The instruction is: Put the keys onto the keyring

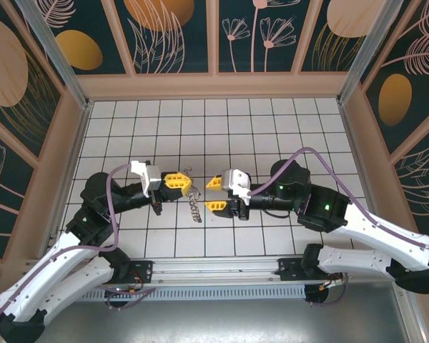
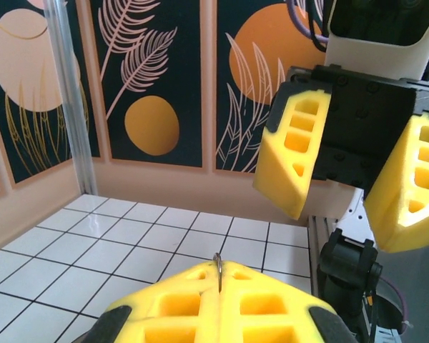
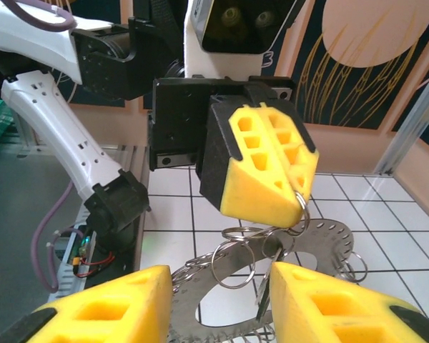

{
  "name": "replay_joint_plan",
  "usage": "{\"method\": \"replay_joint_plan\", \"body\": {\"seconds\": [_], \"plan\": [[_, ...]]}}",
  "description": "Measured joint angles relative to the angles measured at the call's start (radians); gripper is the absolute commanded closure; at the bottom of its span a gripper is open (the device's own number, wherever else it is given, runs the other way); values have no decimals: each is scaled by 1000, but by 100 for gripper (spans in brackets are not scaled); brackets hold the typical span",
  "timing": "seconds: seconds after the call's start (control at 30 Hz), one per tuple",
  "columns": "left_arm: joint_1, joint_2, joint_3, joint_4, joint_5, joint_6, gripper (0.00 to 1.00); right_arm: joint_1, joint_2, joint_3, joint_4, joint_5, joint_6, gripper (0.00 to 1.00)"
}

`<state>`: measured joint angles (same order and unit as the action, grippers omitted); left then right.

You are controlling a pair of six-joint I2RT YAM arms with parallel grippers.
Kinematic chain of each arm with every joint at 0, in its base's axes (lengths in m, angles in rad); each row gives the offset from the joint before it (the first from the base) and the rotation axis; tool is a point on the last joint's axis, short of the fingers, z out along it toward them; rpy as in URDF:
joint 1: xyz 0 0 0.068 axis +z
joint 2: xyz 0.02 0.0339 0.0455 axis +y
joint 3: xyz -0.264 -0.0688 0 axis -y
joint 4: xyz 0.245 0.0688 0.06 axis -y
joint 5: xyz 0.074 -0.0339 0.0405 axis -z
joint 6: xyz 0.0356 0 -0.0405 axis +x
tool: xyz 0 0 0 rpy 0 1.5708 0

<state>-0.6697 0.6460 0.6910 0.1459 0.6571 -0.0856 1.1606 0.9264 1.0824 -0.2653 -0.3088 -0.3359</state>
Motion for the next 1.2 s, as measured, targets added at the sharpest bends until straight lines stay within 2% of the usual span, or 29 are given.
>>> {"method": "replay_joint_plan", "body": {"seconds": [0.3,0.9,1.2], "plan": [[0,-13,0,36,58,-16,100,-2,-3,-20,10,-60,14,63],[0,-13,0,90,192,-74,100,-28,55,-69,164,-66,67,67],[0,-13,0,98,224,-90,100,-29,70,-69,204,-106,81,77]]}}
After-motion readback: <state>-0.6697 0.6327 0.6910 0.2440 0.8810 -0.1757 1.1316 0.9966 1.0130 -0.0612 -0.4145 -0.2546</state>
